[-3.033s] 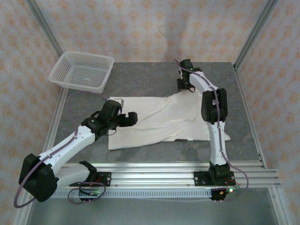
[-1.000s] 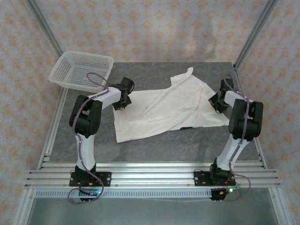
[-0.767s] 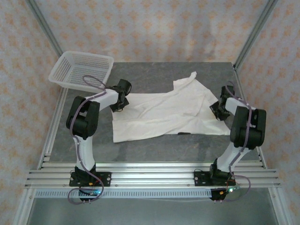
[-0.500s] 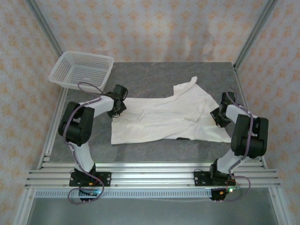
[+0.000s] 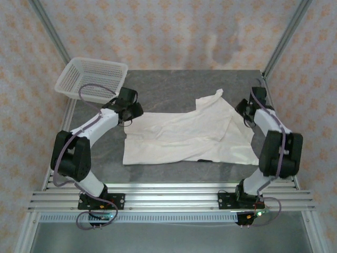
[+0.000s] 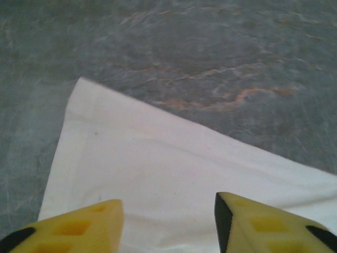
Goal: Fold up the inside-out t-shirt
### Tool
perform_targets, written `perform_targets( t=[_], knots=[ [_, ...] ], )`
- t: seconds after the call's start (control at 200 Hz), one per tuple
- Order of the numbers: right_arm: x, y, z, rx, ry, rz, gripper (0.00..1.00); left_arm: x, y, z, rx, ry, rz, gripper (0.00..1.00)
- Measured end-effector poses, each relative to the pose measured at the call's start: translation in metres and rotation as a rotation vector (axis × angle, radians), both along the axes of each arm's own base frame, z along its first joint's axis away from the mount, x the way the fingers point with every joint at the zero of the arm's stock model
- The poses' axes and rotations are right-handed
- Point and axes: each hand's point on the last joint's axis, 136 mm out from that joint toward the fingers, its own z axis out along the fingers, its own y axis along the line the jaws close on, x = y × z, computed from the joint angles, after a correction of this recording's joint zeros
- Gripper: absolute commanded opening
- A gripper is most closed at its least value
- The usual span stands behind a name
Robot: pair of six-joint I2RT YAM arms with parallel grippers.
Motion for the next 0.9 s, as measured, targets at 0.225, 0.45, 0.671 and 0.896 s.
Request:
perform_targets(
  t=[0.225, 0.45, 0.671, 0.896],
  knots=[
    [0.07, 0.005, -0.02, -0.075, 0.049, 0.151, 0.46, -0.003, -0.008, 0.017, -0.011, -0.051, -0.083, 0.72],
    [0.08, 0.024, -0.053, -0.134, 0.196, 0.293, 0.51, -0.014, -0.005, 0.03, 0.018, -0.087, -0.131, 0.9],
    [0.078, 0.028, -0.078, -0.144, 0.305, 0.361, 0.39, -0.018, -0.002, 0.029, 0.049, -0.073, -0.15, 0.95],
    [0.083, 0.028, -0.079, -0.143, 0.317, 0.371, 0.0, -0.016, 0.007, 0.018, 0.108, -0.009, -0.121, 0.94]
  ],
)
